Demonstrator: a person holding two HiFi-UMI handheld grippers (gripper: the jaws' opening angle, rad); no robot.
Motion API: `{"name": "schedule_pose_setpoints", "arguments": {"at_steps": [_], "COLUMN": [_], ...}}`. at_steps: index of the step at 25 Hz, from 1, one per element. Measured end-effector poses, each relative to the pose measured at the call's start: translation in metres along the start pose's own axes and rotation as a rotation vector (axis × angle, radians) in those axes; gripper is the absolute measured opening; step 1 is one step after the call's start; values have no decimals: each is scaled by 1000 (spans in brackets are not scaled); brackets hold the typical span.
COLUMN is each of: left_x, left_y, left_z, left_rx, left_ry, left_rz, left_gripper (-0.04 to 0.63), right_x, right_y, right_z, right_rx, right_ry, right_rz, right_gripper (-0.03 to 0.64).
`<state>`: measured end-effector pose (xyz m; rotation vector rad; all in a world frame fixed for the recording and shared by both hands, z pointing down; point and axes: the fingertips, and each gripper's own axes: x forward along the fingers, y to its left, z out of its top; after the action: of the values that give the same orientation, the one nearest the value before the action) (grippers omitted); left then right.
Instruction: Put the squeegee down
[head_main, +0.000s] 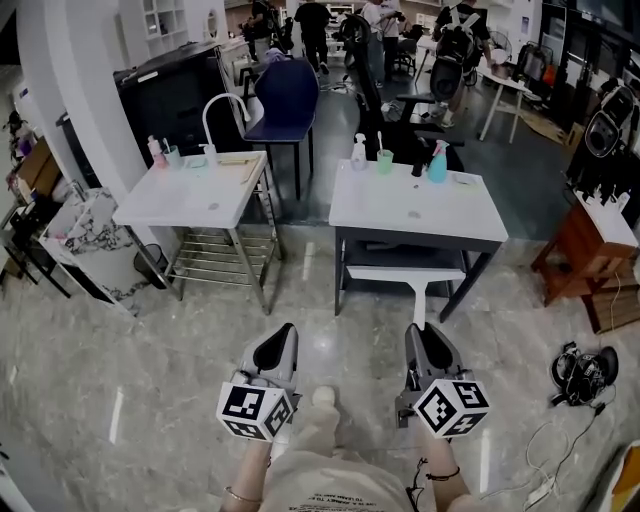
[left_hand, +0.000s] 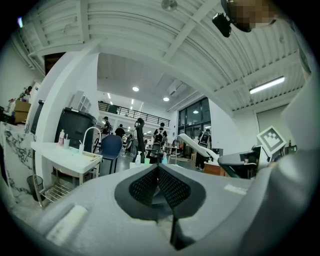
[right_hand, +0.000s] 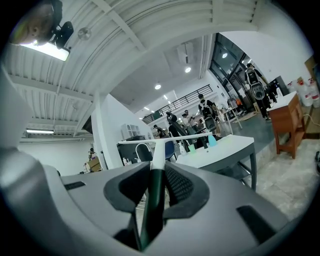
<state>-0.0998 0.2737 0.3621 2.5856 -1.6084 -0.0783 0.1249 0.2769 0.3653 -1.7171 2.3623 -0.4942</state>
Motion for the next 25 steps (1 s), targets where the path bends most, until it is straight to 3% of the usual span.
{"name": "schedule_pose_setpoints", "arguments": {"at_steps": [17,25], "left_x": [176,237], "left_y": [110,140], "left_z": [-1,-2], "left_rx": [-29,-41], "left_ry": [34,42], "left_rz": [-13,-63], "left_gripper": [23,23], "right_x": [189,244], "right_y": [-43,-59], "right_z": [9,18], "right_rx": [42,44], "right_ry": [25,11], "right_rz": [-43,-102], "right_gripper": [95,95]}}
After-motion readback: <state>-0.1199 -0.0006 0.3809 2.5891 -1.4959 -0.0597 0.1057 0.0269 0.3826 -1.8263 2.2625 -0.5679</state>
